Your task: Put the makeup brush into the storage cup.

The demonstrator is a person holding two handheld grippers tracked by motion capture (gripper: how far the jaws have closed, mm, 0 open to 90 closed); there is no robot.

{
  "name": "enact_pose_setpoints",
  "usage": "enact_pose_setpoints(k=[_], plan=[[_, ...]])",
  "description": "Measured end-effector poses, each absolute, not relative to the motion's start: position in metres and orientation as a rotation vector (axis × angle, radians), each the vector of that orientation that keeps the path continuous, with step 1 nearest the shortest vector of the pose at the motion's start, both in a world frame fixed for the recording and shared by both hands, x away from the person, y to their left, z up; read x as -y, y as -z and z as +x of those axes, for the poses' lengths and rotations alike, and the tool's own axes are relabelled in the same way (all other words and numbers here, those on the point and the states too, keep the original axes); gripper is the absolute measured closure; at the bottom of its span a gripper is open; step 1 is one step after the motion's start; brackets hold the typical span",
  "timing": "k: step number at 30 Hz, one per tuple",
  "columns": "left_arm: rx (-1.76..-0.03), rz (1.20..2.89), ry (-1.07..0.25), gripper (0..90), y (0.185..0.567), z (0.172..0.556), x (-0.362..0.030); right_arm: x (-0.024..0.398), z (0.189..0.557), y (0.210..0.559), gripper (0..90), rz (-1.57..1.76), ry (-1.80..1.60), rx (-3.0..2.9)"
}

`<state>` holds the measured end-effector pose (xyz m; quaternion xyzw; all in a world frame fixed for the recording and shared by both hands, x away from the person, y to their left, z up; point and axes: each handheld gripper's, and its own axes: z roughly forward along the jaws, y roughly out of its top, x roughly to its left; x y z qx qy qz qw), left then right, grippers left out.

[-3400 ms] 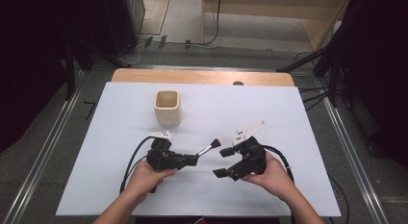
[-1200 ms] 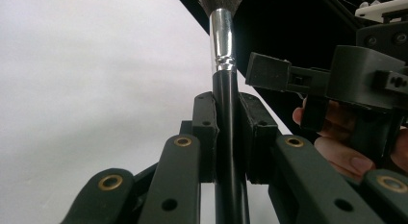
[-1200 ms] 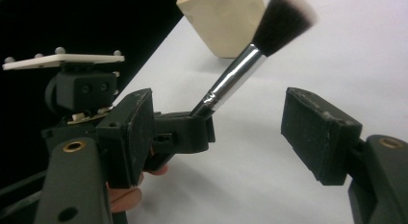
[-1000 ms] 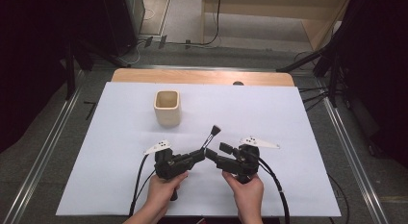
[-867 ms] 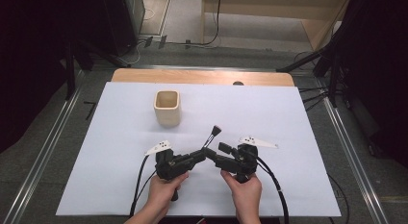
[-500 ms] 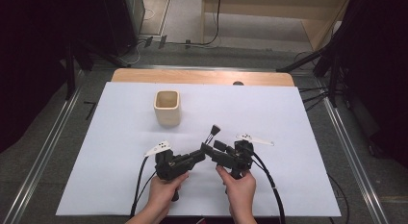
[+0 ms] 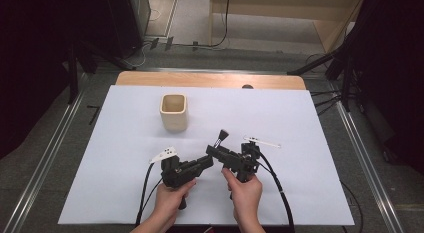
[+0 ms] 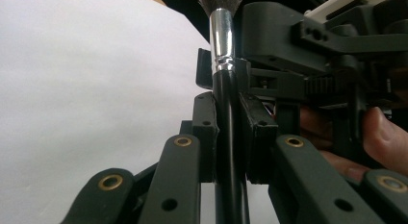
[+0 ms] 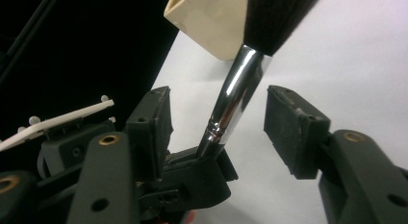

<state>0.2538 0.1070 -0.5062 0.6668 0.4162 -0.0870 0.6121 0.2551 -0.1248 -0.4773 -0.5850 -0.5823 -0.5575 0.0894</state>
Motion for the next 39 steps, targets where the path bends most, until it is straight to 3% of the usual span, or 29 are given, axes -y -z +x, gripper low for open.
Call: enact_pose_setpoints(k=[18,28,39], plan=[[-0.957,1.528,0.226,79.3,0.508,0.251,-0.104,0.13,0.26,0.475,73.5,-1.839,1.605,1.581],[-0.947,1.527,0.249,78.4,0.509,0.252,-0.104,0.132,0.261,0.474,76.1,-1.836,1.578,1.554],[-0.906,1.673,0.281,52.7,0.493,0.262,-0.109,0.138,0.262,0.473,78.2,-1.84,1.564,1.567]])
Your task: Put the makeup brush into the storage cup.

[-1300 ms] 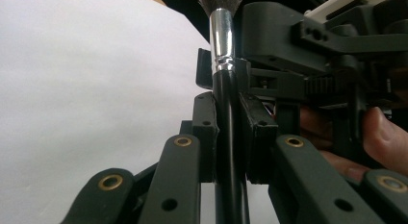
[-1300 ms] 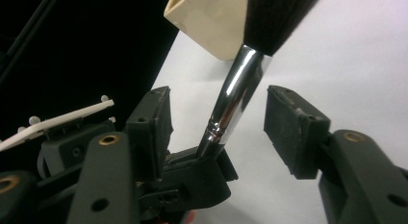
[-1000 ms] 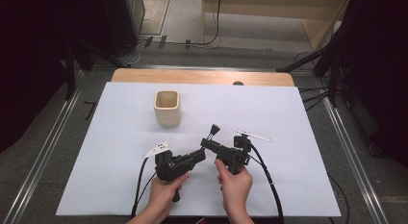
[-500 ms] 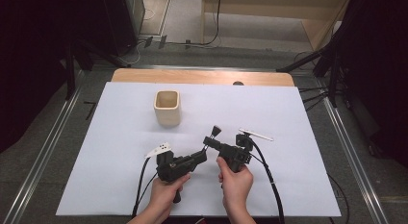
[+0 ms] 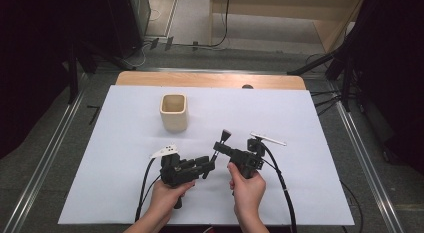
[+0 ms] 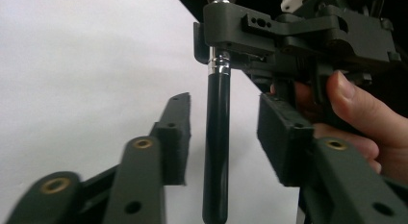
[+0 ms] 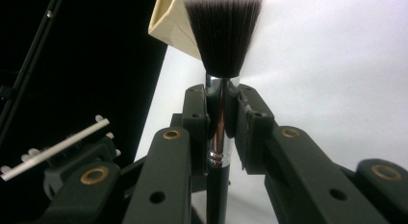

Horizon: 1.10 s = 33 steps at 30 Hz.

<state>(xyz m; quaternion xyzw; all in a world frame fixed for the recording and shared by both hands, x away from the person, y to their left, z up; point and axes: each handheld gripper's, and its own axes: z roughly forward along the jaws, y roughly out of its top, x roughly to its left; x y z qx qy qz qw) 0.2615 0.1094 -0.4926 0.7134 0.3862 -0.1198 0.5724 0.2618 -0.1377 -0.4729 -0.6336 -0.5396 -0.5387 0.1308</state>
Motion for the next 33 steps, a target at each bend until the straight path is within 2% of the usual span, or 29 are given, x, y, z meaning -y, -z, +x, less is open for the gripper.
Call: enact_pose_setpoints(k=[7,12,15,24,33], plan=[[-0.868,1.807,0.269,39.7,0.478,0.265,-0.108,0.142,0.265,0.471,78.5,-1.812,1.54,1.618],[-0.852,1.851,0.242,37.6,0.474,0.271,-0.113,0.143,0.267,0.47,78.6,-1.77,1.505,1.676],[-0.859,1.855,0.31,33.9,0.474,0.277,-0.118,0.144,0.267,0.47,78.6,-1.749,1.485,1.693],[-0.859,1.918,0.385,31.6,0.477,0.286,-0.124,0.146,0.27,0.469,78.7,-1.628,1.463,1.81],[-0.803,1.95,0.394,29.8,0.475,0.29,-0.122,0.147,0.271,0.465,78.7,-1.475,1.457,1.947]])
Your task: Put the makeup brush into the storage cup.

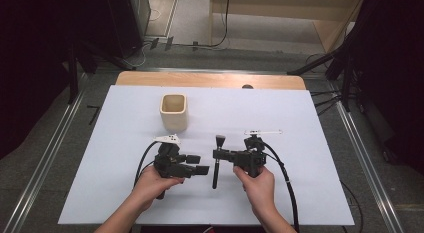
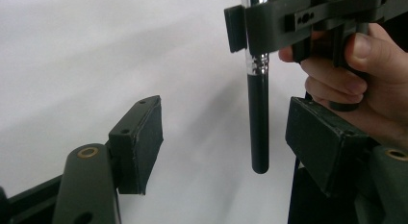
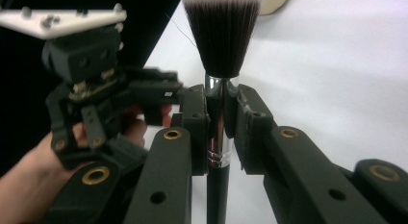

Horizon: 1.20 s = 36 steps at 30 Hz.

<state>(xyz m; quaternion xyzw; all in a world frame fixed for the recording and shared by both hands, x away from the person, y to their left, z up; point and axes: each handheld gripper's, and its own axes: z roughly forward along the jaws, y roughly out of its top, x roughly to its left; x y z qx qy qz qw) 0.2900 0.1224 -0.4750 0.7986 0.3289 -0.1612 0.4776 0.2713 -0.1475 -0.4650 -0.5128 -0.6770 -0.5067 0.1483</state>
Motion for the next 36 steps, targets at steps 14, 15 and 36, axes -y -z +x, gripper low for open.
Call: enact_pose_setpoints(k=[14,15,36], plan=[[-0.738,1.973,0.444,32.1,0.473,0.29,-0.11,0.148,0.275,0.48,78.7,-1.307,1.483,2.039],[-0.738,1.965,0.457,32.6,0.473,0.29,-0.109,0.147,0.275,0.481,78.7,-1.293,1.482,2.041],[-0.73,1.964,0.521,70.5,0.476,0.288,-0.1,0.144,0.274,0.478,78.6,-1.222,1.587,1.975]])
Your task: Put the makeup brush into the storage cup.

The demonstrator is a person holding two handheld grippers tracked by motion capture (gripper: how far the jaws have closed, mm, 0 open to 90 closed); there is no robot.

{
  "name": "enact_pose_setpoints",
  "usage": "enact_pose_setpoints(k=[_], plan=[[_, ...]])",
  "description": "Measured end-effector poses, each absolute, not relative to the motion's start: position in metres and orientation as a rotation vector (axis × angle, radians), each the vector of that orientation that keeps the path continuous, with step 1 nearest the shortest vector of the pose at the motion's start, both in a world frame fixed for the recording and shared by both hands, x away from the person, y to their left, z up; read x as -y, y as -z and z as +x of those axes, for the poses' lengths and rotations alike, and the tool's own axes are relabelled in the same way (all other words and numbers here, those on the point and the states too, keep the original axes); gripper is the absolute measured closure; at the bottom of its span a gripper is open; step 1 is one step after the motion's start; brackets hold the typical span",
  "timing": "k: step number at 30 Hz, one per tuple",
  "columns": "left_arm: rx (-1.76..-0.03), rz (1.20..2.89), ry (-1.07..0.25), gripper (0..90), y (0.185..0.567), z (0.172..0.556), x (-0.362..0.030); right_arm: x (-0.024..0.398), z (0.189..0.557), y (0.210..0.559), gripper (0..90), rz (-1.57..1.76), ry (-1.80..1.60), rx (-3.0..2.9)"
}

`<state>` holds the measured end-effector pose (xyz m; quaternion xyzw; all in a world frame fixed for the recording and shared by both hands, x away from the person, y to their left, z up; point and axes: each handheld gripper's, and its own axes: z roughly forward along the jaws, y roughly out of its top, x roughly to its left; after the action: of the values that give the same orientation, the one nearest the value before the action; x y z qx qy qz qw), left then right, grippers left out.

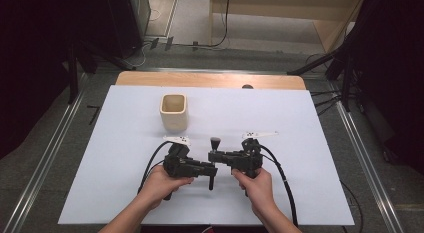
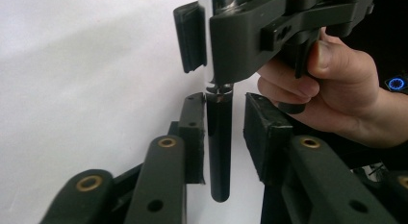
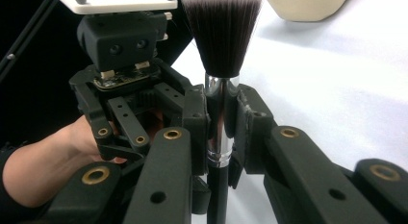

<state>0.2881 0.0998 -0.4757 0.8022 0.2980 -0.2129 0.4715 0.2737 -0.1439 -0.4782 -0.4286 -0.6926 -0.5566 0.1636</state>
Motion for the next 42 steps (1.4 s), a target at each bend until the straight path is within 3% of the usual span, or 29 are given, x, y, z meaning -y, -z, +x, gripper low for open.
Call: enact_pose_setpoints(k=[7,17,22,24,31,42], plan=[[-0.735,1.958,0.503,77.1,0.477,0.289,-0.099,0.143,0.273,0.478,78.6,-1.234,1.579,1.982],[-0.747,1.967,0.5,79.7,0.478,0.29,-0.1,0.142,0.271,0.475,77.6,-1.239,1.578,2.018],[-0.77,1.976,0.497,79.8,0.479,0.291,-0.101,0.142,0.27,0.474,59.3,-1.246,1.602,2.046],[-0.773,1.977,0.491,79.7,0.479,0.291,-0.102,0.143,0.27,0.473,58.9,-1.241,1.602,2.06],[-0.792,1.993,0.477,79.7,0.478,0.293,-0.106,0.146,0.27,0.47,43.8,-1.215,1.645,2.112],[-0.802,2.0,0.432,79.6,0.473,0.296,-0.116,0.153,0.274,0.468,39.0,-1.206,1.634,2.159]])
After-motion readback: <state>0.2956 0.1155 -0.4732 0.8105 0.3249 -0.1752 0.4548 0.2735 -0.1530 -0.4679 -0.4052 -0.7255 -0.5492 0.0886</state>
